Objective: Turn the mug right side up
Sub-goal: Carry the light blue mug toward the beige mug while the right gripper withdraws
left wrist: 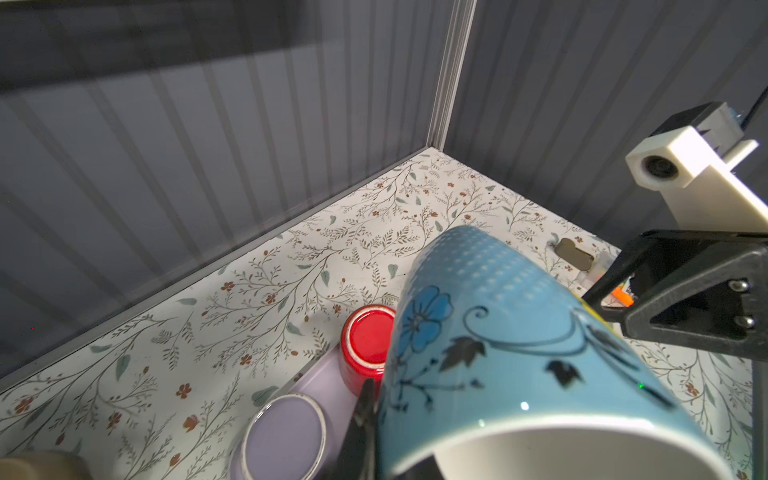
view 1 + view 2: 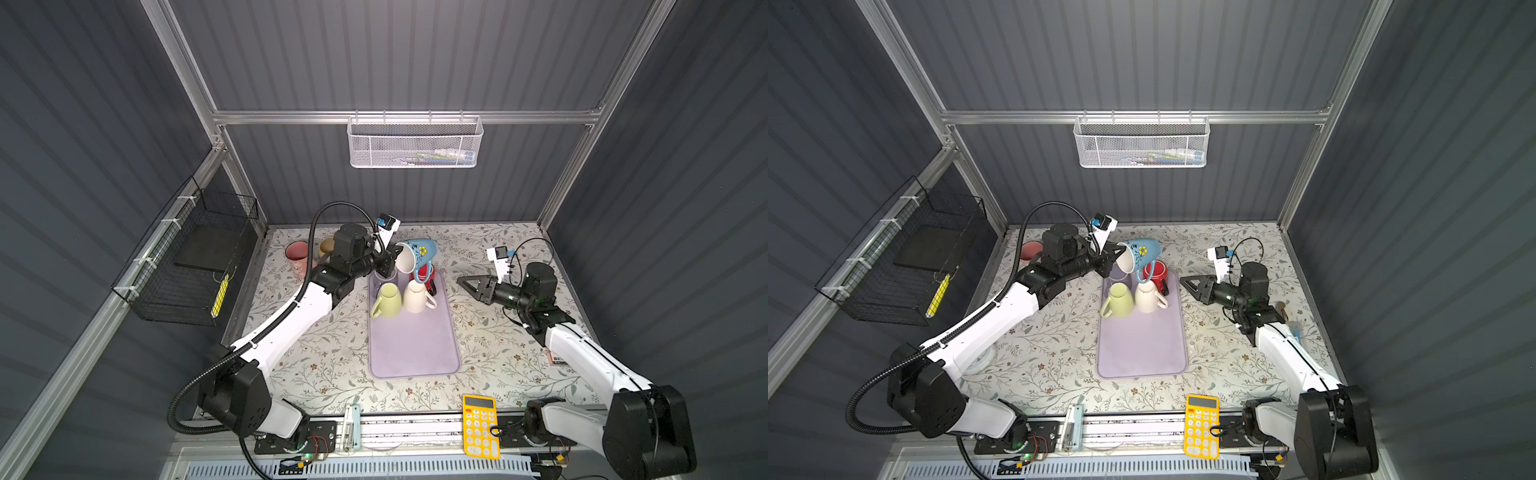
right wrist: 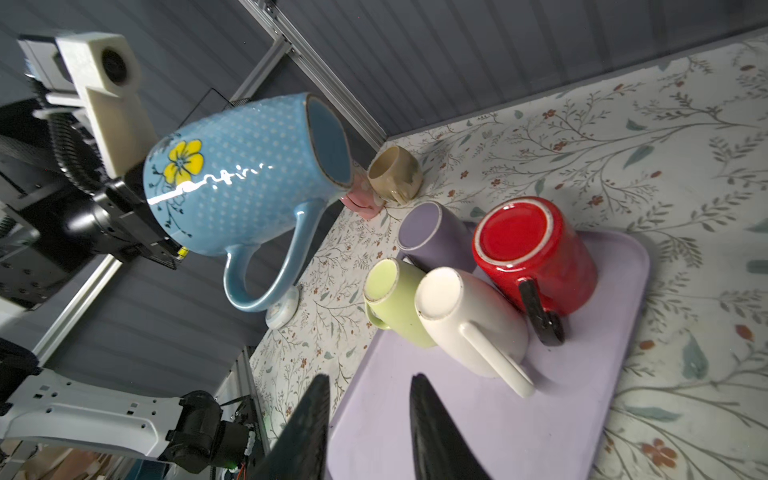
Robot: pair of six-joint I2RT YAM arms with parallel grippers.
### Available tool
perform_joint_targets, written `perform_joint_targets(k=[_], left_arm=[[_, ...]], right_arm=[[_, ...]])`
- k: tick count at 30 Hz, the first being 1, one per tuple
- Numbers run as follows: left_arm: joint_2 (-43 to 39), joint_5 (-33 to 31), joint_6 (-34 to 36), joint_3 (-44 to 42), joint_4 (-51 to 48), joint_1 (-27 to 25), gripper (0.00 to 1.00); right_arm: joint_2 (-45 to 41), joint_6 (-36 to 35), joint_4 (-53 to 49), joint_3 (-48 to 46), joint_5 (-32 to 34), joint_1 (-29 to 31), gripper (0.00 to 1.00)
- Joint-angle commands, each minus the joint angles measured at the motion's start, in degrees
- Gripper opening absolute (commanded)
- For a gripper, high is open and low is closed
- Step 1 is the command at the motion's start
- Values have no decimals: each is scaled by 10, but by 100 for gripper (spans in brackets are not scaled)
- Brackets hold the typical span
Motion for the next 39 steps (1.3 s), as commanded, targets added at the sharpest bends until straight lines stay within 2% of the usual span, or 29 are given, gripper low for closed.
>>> perform_joint_targets(k=[1,10,18,24,32,34,39], left_arm=[[-12,-16,20,60,-65,10,0],[12,-42,35,155,-235,62,0],[81,-79,53,253,-340,99,0],[163,-76,87,363,-403,136,0],[326,-65,147,584,-505,155,0],[352,-52,156,608,-492,161,0],[428,-92,184,698,-508,164,0]], right_arm=[[-10,-64,-80,21,44,3,35],[4,-88,-104,34,79,14,34],[23,-91,-99,40,91,32,34],[23,-92,-97,37,99,43,34],[29,-78,-71,25,115,58,33],[31,-78,-69,26,119,64,33],[35,-68,-54,24,129,75,33]])
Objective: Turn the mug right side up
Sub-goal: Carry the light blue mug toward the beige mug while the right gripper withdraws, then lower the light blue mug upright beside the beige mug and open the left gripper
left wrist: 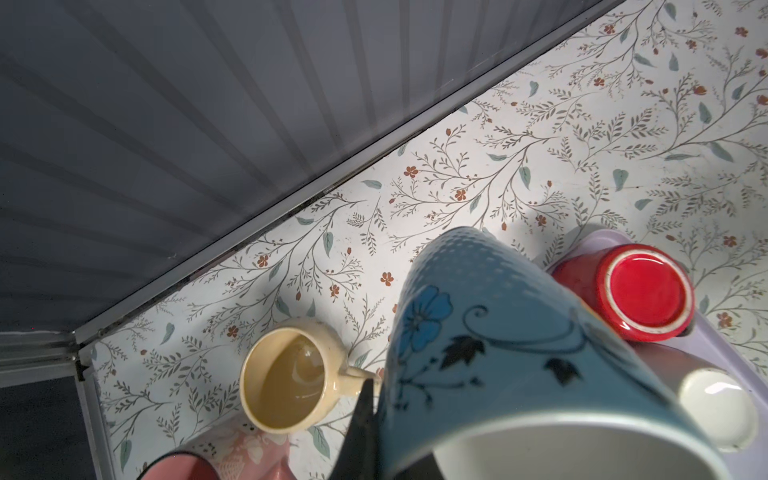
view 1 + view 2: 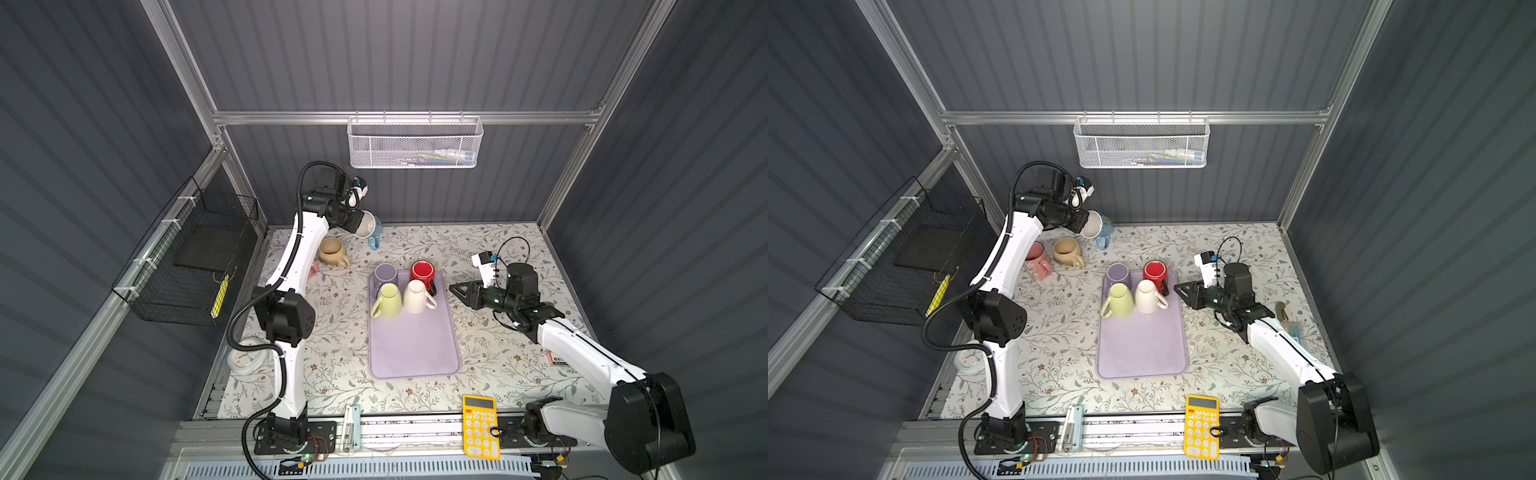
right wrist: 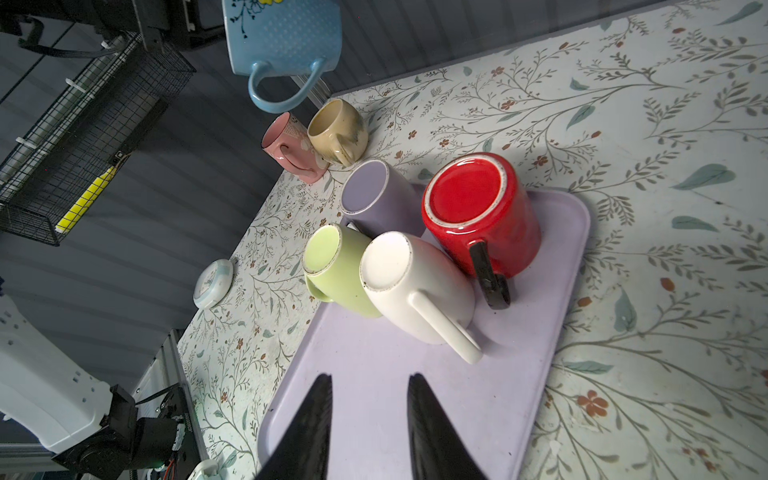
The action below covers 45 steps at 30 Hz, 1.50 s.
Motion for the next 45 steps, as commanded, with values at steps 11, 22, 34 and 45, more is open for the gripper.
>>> perform_joint_targets(k=[11,22,34,45], left_arm=[[69,-66,63,41,-34,3,0],[93,-70,77,19,-63,3,0],[127,-97,63,25,-70,3,0],[153,-107,57,36,-71,5,0]], right_arm=[[26,26,47,2,23,31,33],[38,33,54,2,29,39,32],[61,44,72,-1,28,47,32],[78,48,79,3,26,50,32]])
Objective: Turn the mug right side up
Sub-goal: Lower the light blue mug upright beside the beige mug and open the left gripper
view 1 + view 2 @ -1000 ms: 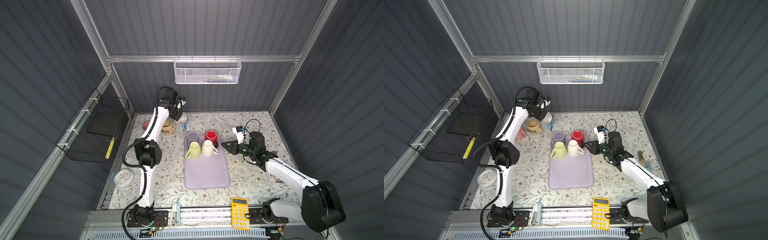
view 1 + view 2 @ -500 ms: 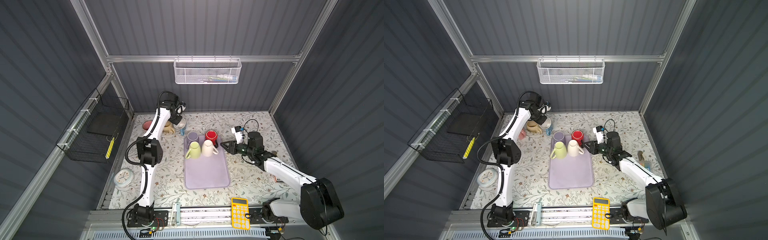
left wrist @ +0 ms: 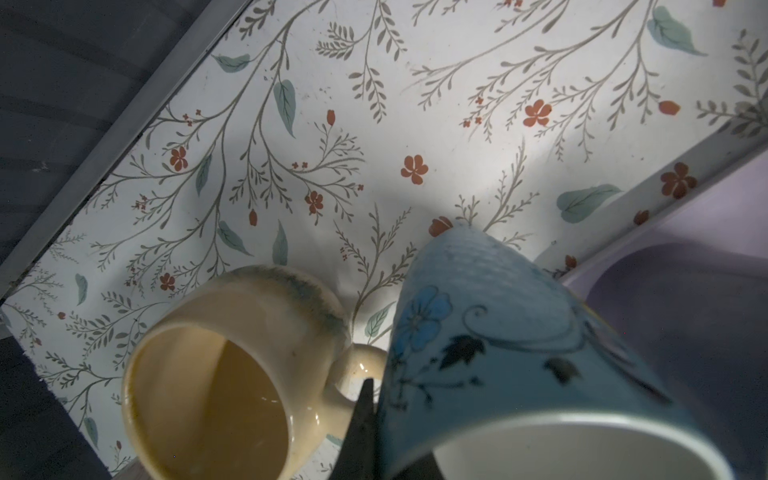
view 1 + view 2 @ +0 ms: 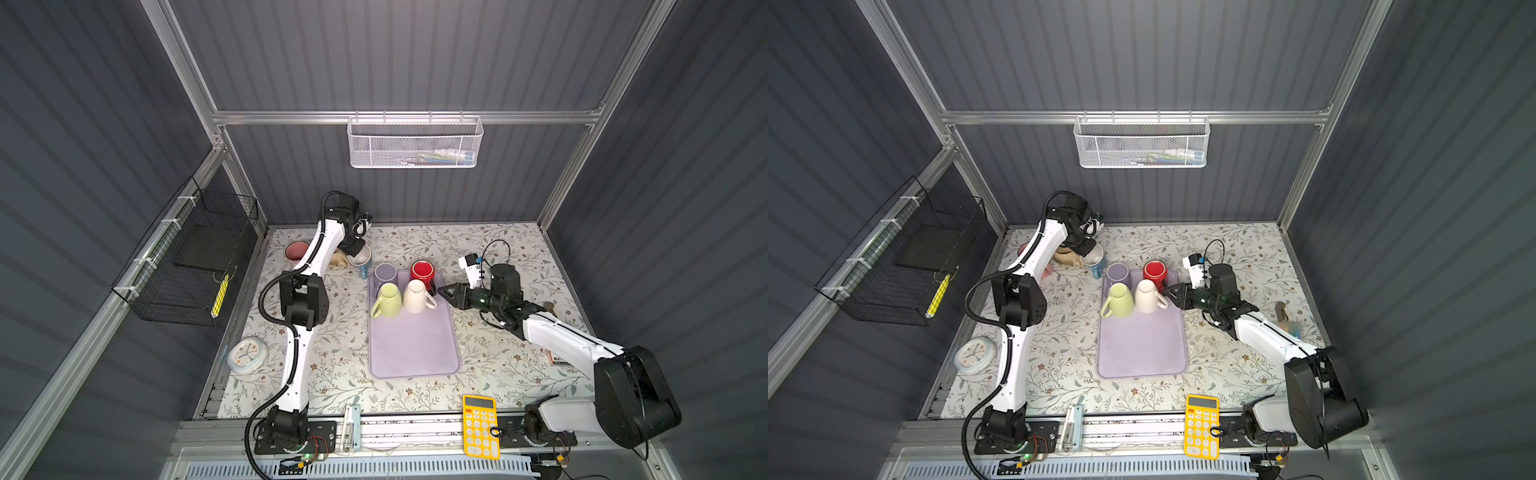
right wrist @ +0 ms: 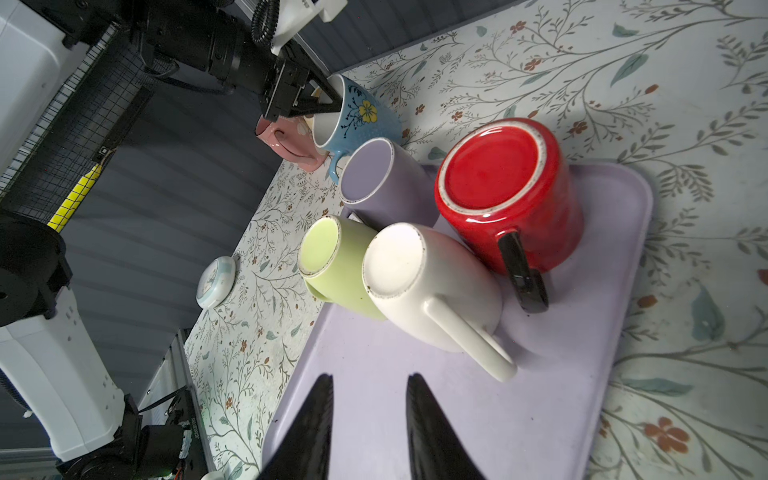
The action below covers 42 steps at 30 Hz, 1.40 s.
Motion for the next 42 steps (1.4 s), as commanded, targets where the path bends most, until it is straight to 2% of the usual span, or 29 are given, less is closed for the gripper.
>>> perform_joint_targets(k=[1,12,19,23,32,42], left_arm=[[7,-2,-11,24,-5,5,0],[21,-8,-17,22,12,9,1],[23,-18,-22,27,21,9,21],[24,-21,-23,27,25,9,29],[29,-28,-29,33,35,9,31],[-1,-34,-39,29,50,11,40]], right_arm=[[6,4,18,2,3,3,32],[20,2,20,8,-1,4,32],[28,2,22,11,-3,4,32],[30,1,23,13,-5,4,32],[35,-1,22,15,-4,4,32],[35,-8,15,15,1,4,32]])
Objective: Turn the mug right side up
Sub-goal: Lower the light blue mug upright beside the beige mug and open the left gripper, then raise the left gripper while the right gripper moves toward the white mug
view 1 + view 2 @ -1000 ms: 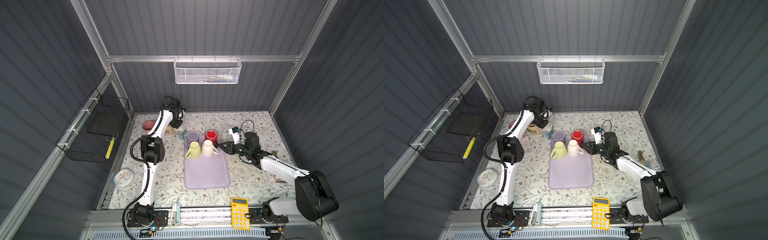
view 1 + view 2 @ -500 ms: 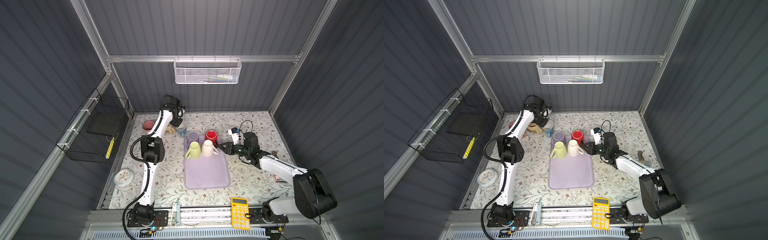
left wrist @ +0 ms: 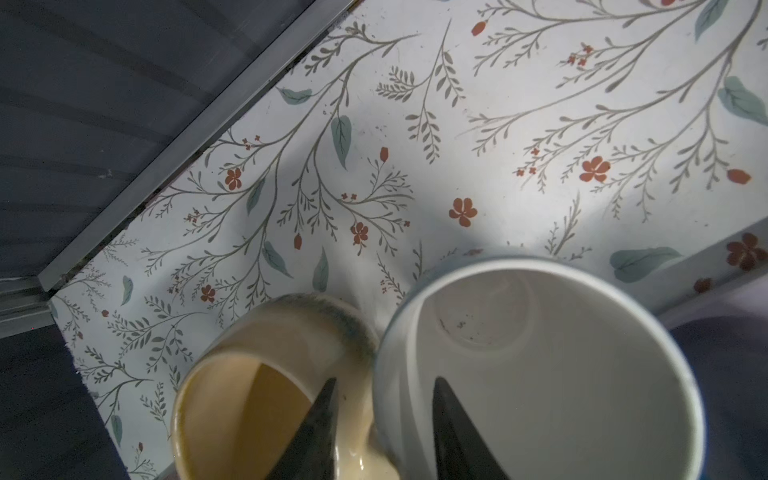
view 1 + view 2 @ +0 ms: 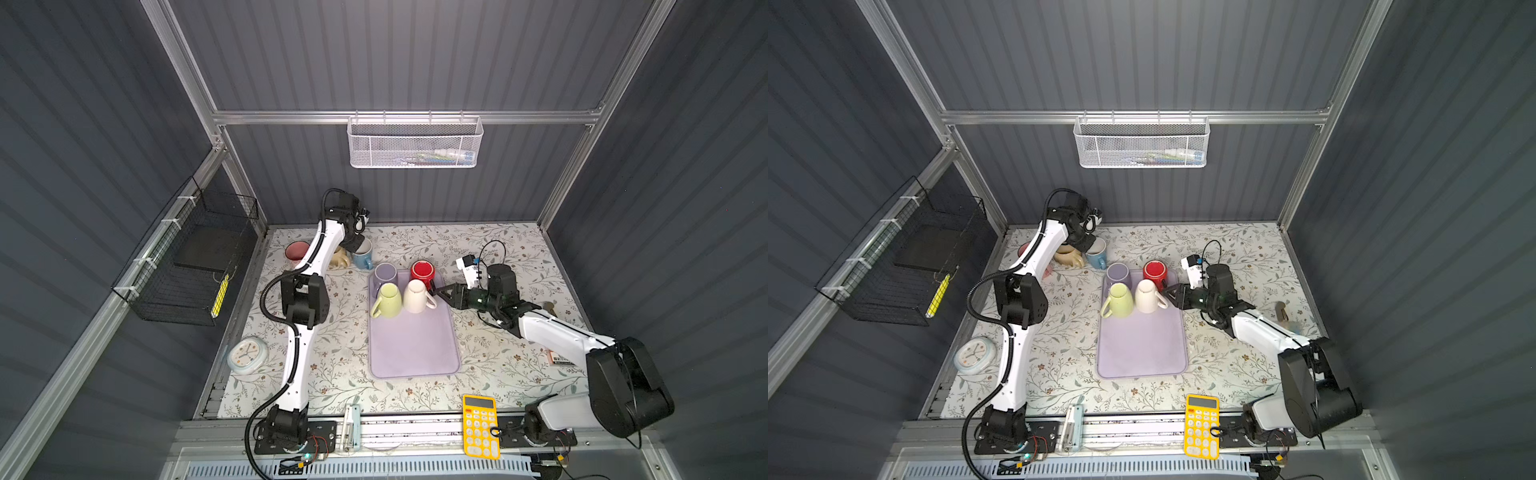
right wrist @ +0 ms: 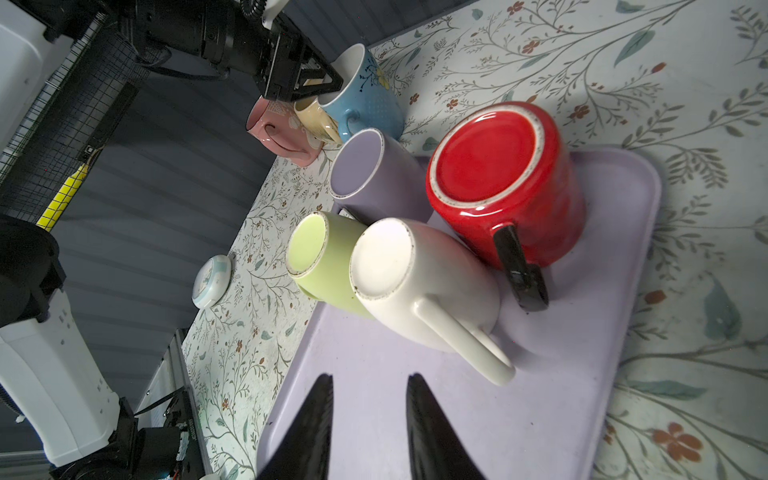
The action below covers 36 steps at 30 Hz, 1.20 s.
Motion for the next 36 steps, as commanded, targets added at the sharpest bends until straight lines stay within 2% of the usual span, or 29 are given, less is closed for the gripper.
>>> perform_joint_targets(k=[1,6,10,16,22,26,27,36], left_arm=[[-24,-3,-11,11,20,4,41],[-65,7,-17,-15,44,3,43],[-111,21,-21,-46,71,3,45],[-193,56,-38,-98,104,3,48],[-316,93,-57,-210,149,1,52],[-391,93,-77,-281,158,-2,56],[-410,92,-79,-300,154,-3,60],[-586,96,-80,-495,183,-8,63]], right_arm=[[6,-14,-5,15,6,3,32],[-3,-47,-45,25,29,3,34],[-7,-93,-100,42,45,3,40],[-9,-154,-156,59,59,3,42],[-16,-229,-204,72,86,9,46],[1,-261,-243,96,114,12,50],[7,-267,-253,103,119,12,51],[66,-315,-281,144,131,22,56]])
